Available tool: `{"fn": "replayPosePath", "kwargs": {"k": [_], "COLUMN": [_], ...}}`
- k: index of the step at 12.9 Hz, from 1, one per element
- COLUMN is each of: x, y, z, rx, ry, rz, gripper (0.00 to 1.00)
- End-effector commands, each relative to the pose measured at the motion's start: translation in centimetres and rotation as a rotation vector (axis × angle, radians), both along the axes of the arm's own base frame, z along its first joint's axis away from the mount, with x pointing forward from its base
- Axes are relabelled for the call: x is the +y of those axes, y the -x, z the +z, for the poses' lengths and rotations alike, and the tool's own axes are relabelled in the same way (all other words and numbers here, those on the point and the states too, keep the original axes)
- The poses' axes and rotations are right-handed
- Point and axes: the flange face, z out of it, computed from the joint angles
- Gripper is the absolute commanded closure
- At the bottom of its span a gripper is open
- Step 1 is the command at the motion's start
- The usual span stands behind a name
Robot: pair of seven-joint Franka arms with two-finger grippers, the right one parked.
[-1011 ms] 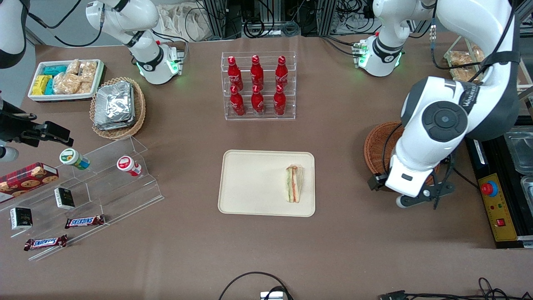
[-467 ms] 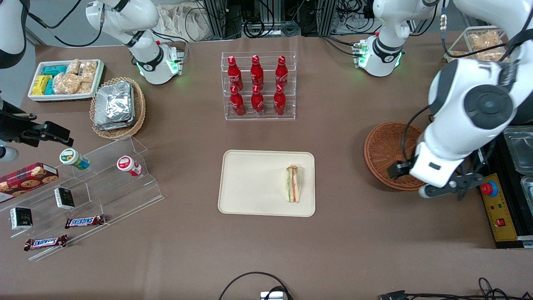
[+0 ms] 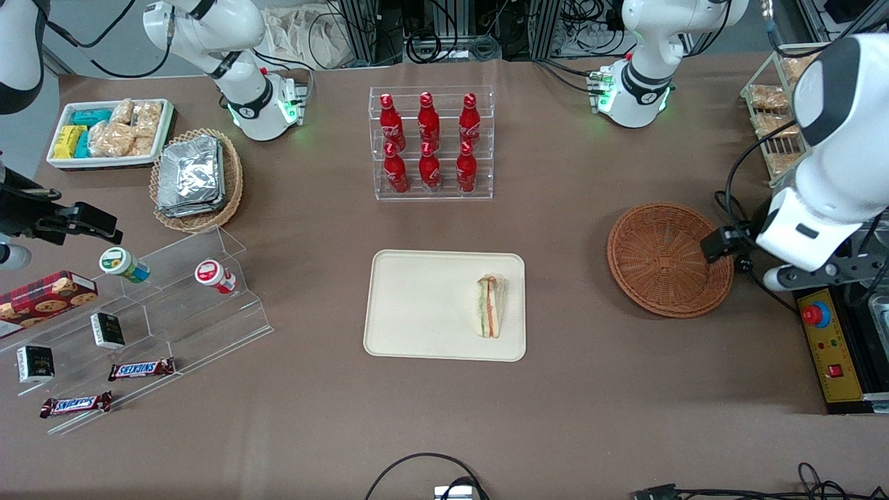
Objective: Place sandwich from basket to tray
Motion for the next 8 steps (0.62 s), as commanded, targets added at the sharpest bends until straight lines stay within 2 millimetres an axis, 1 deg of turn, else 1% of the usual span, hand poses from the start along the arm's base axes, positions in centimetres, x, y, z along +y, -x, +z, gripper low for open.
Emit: {"fn": "replayPosePath", "kwargs": {"k": [1, 2, 4, 6, 8], "x": [2.4, 2.7, 2.6, 2.4, 2.1], "y": [3.0, 3.9, 5.3, 6.0, 6.2], "z": [3.0, 4.1, 6.0, 6.9, 6.9], "rx": [0.010, 0.009, 0.001, 0.001, 0.004], "ry": [0.044, 0.045, 0.044, 0.042, 0.042], "rz": [-0.066, -0.104, -0.147, -0.151, -0.154], "gripper": [0.00, 0.00, 0.00, 0.00, 0.00]}}
